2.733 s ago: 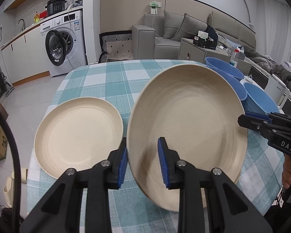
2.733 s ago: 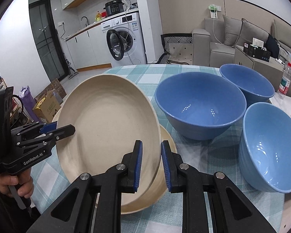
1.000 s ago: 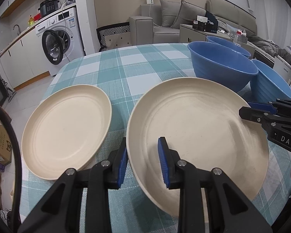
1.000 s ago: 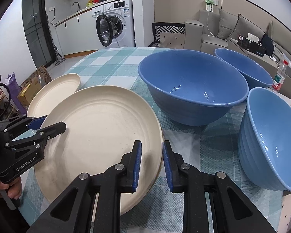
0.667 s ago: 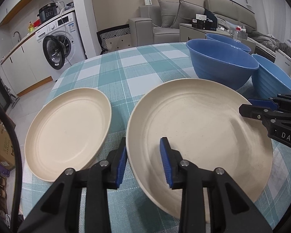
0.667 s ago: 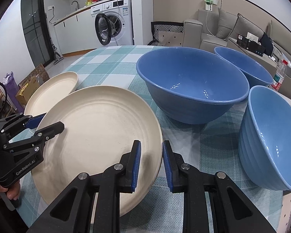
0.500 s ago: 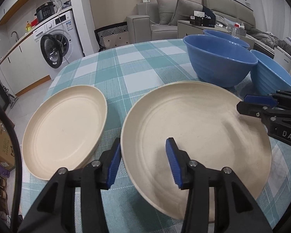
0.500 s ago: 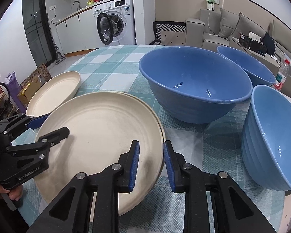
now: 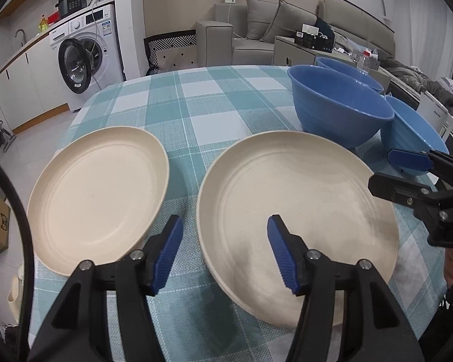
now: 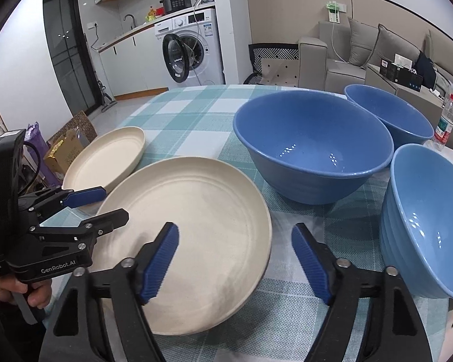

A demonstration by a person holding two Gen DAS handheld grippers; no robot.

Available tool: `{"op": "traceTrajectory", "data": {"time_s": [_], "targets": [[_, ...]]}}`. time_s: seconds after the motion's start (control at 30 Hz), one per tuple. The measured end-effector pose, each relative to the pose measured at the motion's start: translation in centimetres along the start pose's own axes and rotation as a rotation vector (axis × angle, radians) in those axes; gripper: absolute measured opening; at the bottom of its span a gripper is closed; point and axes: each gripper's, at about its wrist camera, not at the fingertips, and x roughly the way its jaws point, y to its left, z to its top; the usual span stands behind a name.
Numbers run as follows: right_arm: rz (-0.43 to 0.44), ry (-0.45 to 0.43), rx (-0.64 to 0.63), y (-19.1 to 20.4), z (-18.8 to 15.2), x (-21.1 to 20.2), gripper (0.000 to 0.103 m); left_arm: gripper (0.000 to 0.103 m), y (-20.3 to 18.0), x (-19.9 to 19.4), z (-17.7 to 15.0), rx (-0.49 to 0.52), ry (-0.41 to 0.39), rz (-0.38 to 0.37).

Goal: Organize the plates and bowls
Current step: 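Open the left gripper while the right gripper opens, releasing the stacked plate, then raise both tools and move them toward the separate cream plate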

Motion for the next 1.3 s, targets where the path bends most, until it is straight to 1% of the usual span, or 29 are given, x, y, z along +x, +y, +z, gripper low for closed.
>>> {"op": "traceTrajectory", "data": {"time_s": [0.03, 0.07, 0.1, 0.17, 0.2, 0.23, 0.3, 0.57, 0.73, 0.9, 1.03, 1.2, 1.3], "targets": [[0.002, -0.004, -0.001, 0.1, 0.1, -0.2, 0.086, 0.08, 0.2, -0.3, 0.1, -0.01, -0.009, 0.003], [0.005, -0.006, -0.002, 0.2, 0.1, -0.3, 0.087, 0.084, 0.4, -0.5, 0.2, -0.02, -0.023, 0.006], [0.006, -0.006, -0.002, 0.2, 0.1, -0.4, 0.089, 0.088, 0.7, -0.8, 0.3, -0.03, -0.038, 0.007], [0.008, -0.009, 0.001, 0.5, 0.1, -0.6, 0.094, 0.089, 1.2, -1.2, 0.6, -0.045, -0.046, -0.004], [0.017, -0.009, 0.005, 0.5, 0.1, -0.7, 0.096, 0.092, 1.4, -1.3, 0.7, -0.052, -0.048, -0.009], [0.031, -0.007, 0.011, 0.6, 0.2, -0.7, 0.1, 0.098, 1.6, -1.5, 0.7, -0.061, -0.053, -0.014], [0.047, -0.01, 0.023, 0.7, 0.2, -0.9, 0.102, 0.103, 2.1, -1.8, 0.9, -0.073, -0.062, -0.016], [0.047, -0.017, 0.02, 1.8, 0.2, -1.3, 0.102, 0.103, 4.2, -3.0, 1.4, -0.114, -0.089, 0.037], [0.057, -0.021, 0.002, 2.9, 1.1, -1.6, 0.102, 0.103, 5.9, -4.0, 1.6, -0.146, -0.113, 0.061], [0.071, -0.03, -0.02, 4.3, 2.0, -1.8, 0.102, 0.103, 7.9, -4.4, 1.6, -0.189, -0.129, 0.095], [0.097, -0.015, -0.015, 5.4, 3.0, -1.4, 0.102, 0.103, 9.6, -4.9, 1.6, -0.231, -0.135, 0.111], [0.117, -0.013, -0.032, 7.3, 4.5, -0.8, 0.102, 0.103, 12.0, -5.5, 1.3, -0.299, -0.14, 0.119], [0.133, -0.01, -0.035, 8.5, 5.4, -0.4, 0.102, 0.103, 13.0, -5.6, 1.1, -0.32, -0.139, 0.126]]}}
